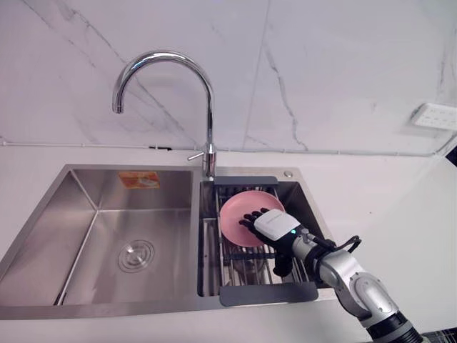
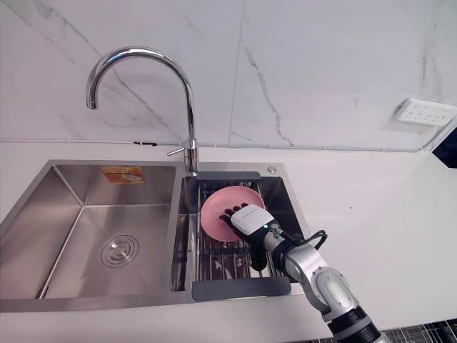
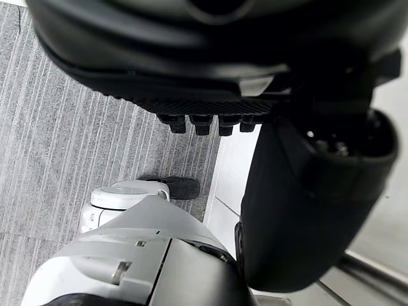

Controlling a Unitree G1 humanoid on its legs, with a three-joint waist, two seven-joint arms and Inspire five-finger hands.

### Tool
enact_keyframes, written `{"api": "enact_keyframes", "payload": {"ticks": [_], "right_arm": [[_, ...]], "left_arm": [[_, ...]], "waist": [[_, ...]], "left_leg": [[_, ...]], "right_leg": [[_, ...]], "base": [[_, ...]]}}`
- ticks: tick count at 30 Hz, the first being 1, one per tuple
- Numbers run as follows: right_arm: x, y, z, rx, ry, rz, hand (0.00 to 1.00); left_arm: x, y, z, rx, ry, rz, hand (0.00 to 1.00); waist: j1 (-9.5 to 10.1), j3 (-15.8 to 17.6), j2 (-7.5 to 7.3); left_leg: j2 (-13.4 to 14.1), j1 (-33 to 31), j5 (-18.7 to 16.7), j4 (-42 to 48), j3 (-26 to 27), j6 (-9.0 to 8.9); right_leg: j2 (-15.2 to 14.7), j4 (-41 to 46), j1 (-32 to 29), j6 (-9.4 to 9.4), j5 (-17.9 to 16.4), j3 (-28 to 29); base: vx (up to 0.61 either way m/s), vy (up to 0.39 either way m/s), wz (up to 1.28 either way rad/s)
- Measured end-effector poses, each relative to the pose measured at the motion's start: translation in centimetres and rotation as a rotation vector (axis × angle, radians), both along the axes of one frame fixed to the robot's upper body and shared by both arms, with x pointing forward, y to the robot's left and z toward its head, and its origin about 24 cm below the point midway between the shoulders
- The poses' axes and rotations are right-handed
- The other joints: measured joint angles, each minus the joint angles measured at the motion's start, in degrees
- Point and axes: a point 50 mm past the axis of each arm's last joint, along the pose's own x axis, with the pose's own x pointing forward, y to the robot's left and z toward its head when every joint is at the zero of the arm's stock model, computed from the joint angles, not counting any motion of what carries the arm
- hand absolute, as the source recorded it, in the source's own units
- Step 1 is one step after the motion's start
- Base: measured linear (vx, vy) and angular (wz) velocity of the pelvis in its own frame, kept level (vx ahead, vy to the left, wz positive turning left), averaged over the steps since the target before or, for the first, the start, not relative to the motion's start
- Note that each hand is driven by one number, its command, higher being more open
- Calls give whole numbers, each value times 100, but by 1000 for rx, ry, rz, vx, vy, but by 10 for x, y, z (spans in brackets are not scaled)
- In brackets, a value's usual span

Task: Walk over to the sink, pick up the cup, carry it to the dishwasher, place the cup inside the dishwasher, then close the dishwasher door

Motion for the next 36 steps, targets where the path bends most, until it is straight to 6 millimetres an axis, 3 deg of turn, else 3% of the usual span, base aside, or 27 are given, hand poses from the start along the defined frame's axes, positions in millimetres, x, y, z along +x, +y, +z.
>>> {"api": "enact_keyframes", "payload": {"ticks": [6,7,18,36], "right_arm": [[1,-1,-3,7,-83,-13,100],[1,-1,-4,6,-88,-16,0],[-2,7,-10,-5,-147,30,0],[-5,-9,-31,109,-241,-61,0]], "left_arm": [[1,-4,-1,9,0,-6,100],[1,-4,-1,9,-1,-7,100],[0,-7,-2,13,3,-5,100],[-2,-15,-4,7,5,-18,100]], "waist": [[-1,-2,68],[-1,-2,75],[-10,-4,135],[-42,-31,320]], "left_leg": [[-2,-3,0,3,-15,1],[-2,-3,1,3,-18,1],[-8,-1,7,19,-56,0],[-6,-1,91,-102,-90,-57]], "right_leg": [[-4,0,8,0,0,-18],[-4,0,9,1,0,-22],[-13,-1,39,1,-1,-57],[-2,-3,13,17,-12,-84]], "base": [[0,0,0],[0,0,0],[0,0,0],[0,0,0]]}}
